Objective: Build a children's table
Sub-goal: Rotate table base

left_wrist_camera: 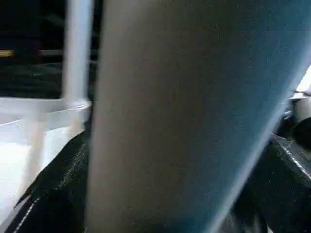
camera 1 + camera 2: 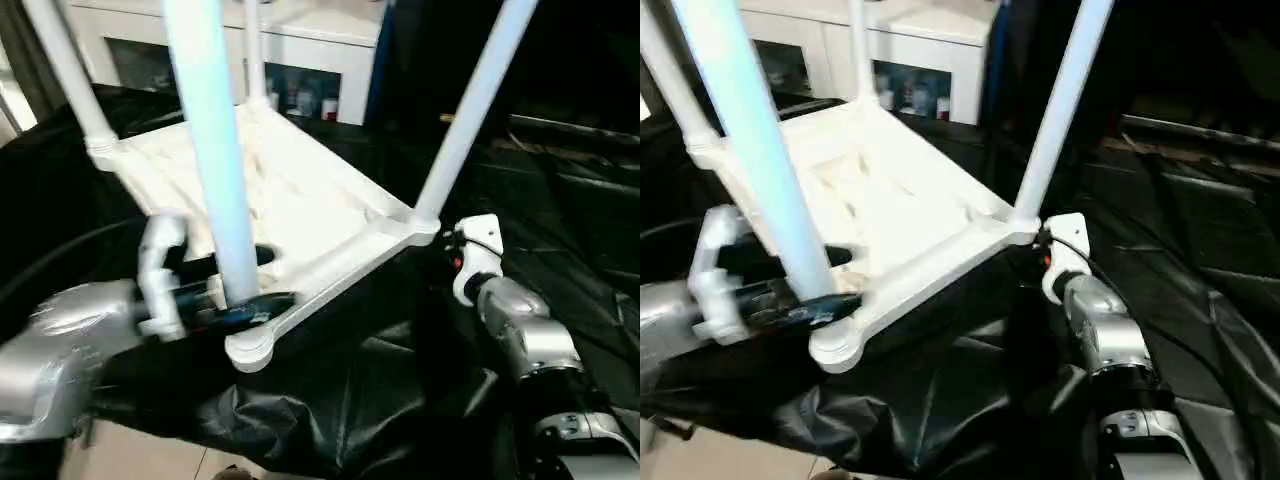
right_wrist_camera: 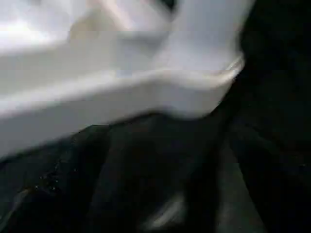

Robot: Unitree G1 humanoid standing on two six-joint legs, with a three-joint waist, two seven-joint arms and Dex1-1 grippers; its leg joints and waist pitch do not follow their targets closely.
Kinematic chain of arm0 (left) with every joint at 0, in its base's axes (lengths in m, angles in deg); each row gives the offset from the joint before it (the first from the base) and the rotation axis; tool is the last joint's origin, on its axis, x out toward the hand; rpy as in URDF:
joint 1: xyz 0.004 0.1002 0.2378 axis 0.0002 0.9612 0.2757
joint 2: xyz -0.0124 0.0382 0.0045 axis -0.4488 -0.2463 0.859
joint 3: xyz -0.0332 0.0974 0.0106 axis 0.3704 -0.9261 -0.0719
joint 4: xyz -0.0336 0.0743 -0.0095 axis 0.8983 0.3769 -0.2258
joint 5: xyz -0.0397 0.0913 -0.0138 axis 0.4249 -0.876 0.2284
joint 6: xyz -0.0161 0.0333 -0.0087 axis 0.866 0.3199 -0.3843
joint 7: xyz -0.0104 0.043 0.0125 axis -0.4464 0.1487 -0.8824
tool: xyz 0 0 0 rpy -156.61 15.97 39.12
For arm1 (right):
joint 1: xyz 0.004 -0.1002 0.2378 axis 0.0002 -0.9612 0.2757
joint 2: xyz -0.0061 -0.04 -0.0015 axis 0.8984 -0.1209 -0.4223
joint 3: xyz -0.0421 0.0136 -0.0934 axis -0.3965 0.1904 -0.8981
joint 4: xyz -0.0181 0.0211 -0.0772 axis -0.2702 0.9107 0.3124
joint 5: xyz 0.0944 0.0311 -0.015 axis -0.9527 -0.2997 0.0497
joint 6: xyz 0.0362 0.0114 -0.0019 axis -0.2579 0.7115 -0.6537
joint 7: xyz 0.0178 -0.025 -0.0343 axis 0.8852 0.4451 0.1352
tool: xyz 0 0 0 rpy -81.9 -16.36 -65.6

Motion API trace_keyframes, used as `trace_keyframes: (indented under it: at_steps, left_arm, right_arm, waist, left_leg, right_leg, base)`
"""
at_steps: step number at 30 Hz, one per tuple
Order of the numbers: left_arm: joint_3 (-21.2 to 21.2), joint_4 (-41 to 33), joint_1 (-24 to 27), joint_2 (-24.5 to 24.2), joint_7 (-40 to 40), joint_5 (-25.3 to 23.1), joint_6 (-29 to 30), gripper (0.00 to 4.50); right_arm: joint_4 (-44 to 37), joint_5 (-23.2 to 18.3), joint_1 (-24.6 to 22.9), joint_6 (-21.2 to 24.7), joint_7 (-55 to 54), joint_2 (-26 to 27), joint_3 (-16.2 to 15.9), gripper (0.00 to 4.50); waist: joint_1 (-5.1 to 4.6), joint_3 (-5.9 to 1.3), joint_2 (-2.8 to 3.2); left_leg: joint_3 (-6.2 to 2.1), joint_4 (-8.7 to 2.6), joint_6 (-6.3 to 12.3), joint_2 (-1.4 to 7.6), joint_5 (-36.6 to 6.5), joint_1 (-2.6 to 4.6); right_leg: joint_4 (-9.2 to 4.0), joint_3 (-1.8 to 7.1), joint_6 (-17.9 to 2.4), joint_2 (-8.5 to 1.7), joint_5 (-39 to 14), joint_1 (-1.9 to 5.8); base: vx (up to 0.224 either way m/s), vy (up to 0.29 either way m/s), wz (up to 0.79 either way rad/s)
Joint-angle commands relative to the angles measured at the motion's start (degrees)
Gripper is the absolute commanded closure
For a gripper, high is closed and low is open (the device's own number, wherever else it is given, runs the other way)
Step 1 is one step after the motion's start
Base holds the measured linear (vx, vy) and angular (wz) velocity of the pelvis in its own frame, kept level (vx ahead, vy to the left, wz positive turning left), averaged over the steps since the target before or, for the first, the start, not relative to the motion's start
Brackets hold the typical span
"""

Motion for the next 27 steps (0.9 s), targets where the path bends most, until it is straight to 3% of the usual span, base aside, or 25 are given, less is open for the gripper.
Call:
trace_keyframes:
  at_steps: [1, 5, 6, 11, 15, 20, 24, 25, 27]
  left_arm:
    - [-4.5, -0.5, -2.2, 2.3, 0.0, 0.0, 0.3, 0.00]
    - [-8.3, -0.5, -3.4, 5.6, 0.8, -1.0, 0.2, 0.00]
    - [-11.4, 0.2, -3.9, 8.1, 2.2, -2.8, -1.1, 0.00]
    - [-15.4, 4.4, -5.8, 12.6, 4.4, -6.6, -5.2, 0.00]
    - [-18.3, 11.6, -10.4, 17.3, 6.5, -10.9, -9.7, 0.00]
    - [-18.8, 21.0, -16.1, 20.8, 11.6, -16.8, -15.9, 0.00]
    - [-18.9, 22.9, -16.6, 21.0, 11.8, -17.7, -17.7, 0.00]
    - [-19.1, 23.6, -16.7, 21.2, 11.4, -17.9, -18.3, 0.00]
    - [-19.4, 24.3, -16.7, 21.7, 10.8, -18.0, -19.0, 0.00]
  right_arm:
    - [2.6, 1.7, 1.2, -0.4, 0.2, 1.1, -2.3, 0.14]
    - [5.7, 2.4, 2.7, -1.8, 0.2, 2.5, -3.5, 0.14]
    - [7.6, 2.9, 3.9, -2.4, -0.5, 3.6, -3.6, 0.14]
    - [10.2, 3.1, 6.4, -3.6, -0.6, 5.6, -3.6, 0.14]
    - [13.4, 3.3, 9.5, -5.4, -0.7, 7.8, -4.0, 0.14]
    - [16.9, 3.8, 11.9, -7.9, -2.4, 8.2, -3.1, 0.14]
    - [17.6, 3.5, 12.1, -8.8, -1.7, 8.0, -2.5, 0.14]
    - [17.9, 3.3, 12.2, -9.6, -0.7, 8.0, -2.4, 0.14]
    - [17.8, 2.9, 12.0, -10.5, 1.1, 8.1, -2.3, 0.14]
  waist:
    - [0.21, -3.47, 1.31]
    - [0.08, -3.49, 1.20]
    - [-0.02, -3.48, 1.01]
    - [-0.36, -3.39, 0.91]
    - [-0.63, -3.44, 0.75]
    - [-0.82, -3.99, 0.94]
    - [-0.69, -4.29, 0.88]
    - [-0.57, -4.47, 1.30]
    - [-0.61, -4.46, 1.30]
  left_leg:
    - [-0.15, -3.77, -1.46, 0.73, -10.4, 0.12]
    - [-0.15, -3.73, -1.50, 0.84, -10.2, -0.04]
    - [-0.12, -3.78, -1.47, 0.91, -10.0, -0.17]
    - [-0.24, -3.79, -1.19, 0.85, -10.9, -0.22]
    - [-0.24, -3.76, -0.99, 0.82, -11.3, -0.27]
    - [-0.19, -3.34, -0.26, 0.78, -8.0, -0.39]
    - [-0.17, -3.09, 0.71, 0.86, -6.2, -0.54]
    - [-0.22, -3.00, 0.86, 0.85, -5.9, -0.52]
    - [-0.14, -2.96, 1.12, 0.91, -6.0, -0.48]
  right_leg:
    - [-3.93, 2.88, -10.3, -3.86, -7.2, 2.98]
    - [-3.84, 2.86, -11.0, -3.92, -6.2, 3.21]
    - [-3.86, 2.90, -11.1, -3.99, -6.0, 3.31]
    - [-4.35, 2.83, -9.5, -4.10, -9.9, 3.37]
    - [-4.70, 2.85, -8.9, -4.21, -12.4, 3.33]
    - [-3.97, 2.79, -10.5, -4.08, -5.1, 3.51]
    - [-3.43, 2.78, -12.0, -4.30, -0.9, 3.83]
    - [-3.32, 2.76, -12.3, -4.35, -0.2, 3.86]
    - [-3.30, 2.68, -13.3, -4.20, 1.2, 3.83]
  base:
    - [0.000, 0.000, 0.00]
    - [0.000, 0.000, 0.00]
    - [0.000, 0.000, 0.00]
    - [0.000, 0.000, 0.00]
    - [0.000, 0.000, 0.00]
    - [0.000, 0.000, 0.00]
    - [0.000, 0.000, 0.00]
    - [0.000, 0.000, 0.00]
    - [0.000, 0.000, 0.00]
